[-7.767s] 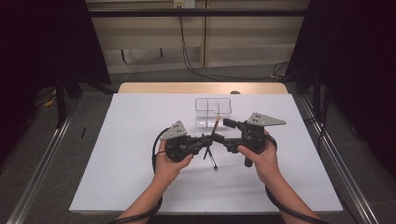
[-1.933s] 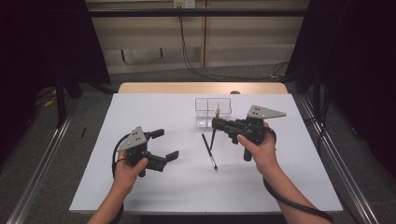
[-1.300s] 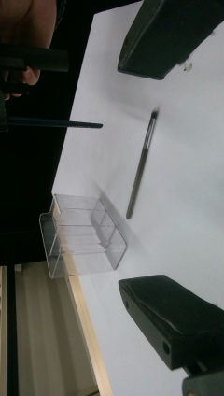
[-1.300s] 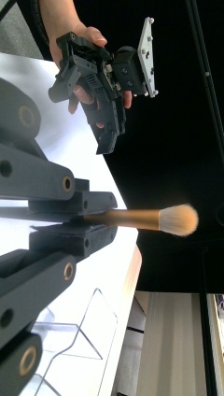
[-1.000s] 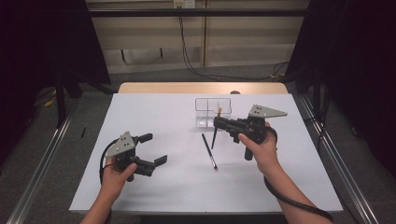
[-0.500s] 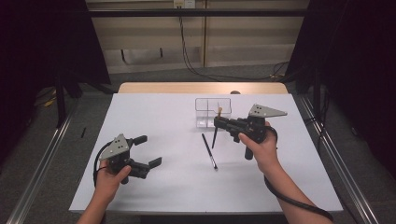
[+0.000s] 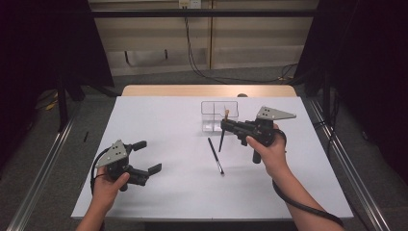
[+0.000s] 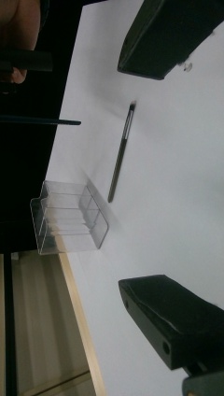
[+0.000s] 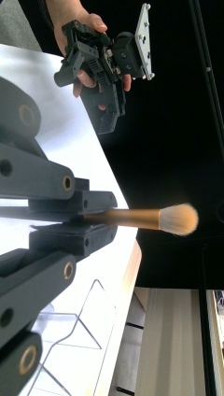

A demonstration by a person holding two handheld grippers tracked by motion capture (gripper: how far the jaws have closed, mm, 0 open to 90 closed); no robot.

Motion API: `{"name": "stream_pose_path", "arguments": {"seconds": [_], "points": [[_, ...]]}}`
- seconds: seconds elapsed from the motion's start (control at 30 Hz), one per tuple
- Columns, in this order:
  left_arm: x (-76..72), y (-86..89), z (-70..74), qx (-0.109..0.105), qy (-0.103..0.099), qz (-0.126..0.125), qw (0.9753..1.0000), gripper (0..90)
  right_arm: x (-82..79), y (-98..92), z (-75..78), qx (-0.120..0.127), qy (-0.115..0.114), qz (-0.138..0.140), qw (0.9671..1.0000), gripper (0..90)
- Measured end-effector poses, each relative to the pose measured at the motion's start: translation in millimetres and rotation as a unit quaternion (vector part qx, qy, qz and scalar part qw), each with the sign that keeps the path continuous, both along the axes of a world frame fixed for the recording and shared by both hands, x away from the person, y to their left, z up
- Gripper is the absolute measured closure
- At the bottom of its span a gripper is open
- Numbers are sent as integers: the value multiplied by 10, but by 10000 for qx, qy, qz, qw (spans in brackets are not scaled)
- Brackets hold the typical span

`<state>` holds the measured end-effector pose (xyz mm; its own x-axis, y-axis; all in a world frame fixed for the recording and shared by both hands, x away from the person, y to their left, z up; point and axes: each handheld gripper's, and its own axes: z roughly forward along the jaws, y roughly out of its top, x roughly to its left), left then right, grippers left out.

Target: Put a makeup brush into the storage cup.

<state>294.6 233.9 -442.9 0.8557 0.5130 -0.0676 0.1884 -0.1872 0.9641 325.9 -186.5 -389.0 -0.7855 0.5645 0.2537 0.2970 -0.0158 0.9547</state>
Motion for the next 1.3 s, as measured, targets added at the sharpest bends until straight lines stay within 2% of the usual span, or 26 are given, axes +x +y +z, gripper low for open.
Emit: {"name": "stream_pose_path", "arguments": {"seconds": [0.43, 0.9, 1.3], "points": [[-34, 53, -26, 15, -39, 0, 10000, 0, 27, -32, 4, -29, 13, -25, 10000, 841], [-49, 91, -110, -3, 27, -18, 10000, 0, 93, -43, 16, -131, -15, -71, 9999, 841], [-65, 115, -117, -11, -21, 7, 10000, 0, 204, -111, 70, -114, -1, -238, 9997, 841]]}}
